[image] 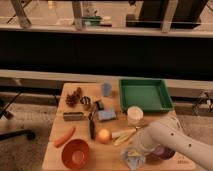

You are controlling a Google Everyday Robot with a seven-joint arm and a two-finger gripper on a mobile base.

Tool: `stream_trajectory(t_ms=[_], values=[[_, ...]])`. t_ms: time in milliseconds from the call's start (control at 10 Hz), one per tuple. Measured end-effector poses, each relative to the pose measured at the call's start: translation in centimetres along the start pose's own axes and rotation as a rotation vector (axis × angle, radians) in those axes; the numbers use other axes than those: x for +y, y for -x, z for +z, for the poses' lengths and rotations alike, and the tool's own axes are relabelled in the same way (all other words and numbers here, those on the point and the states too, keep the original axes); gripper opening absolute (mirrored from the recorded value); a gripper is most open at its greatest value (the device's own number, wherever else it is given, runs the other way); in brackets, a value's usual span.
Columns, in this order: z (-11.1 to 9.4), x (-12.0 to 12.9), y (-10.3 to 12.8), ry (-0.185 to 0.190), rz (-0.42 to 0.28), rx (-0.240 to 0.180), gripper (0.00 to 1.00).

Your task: Place towel in red bowl

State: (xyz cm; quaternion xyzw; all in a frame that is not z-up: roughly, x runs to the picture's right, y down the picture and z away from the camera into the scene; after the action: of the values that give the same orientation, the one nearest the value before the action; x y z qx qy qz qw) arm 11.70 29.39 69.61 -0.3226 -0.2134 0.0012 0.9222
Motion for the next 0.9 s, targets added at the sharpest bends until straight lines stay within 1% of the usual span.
stream_trajectory(t_ms=[400,500,700,900], values=[[-0.7,-0.2,4.6,0.029,-0.077,-0.071,0.18],[-1.0,-0.2,5.5,0.033,-0.094,-0.081,0.18],[-2.3,-0.3,7.4,0.028,-0.129,-0.113,0.18],[-3.1,-0.2,9.1,0.028,-0.157,-0.146,0.18]])
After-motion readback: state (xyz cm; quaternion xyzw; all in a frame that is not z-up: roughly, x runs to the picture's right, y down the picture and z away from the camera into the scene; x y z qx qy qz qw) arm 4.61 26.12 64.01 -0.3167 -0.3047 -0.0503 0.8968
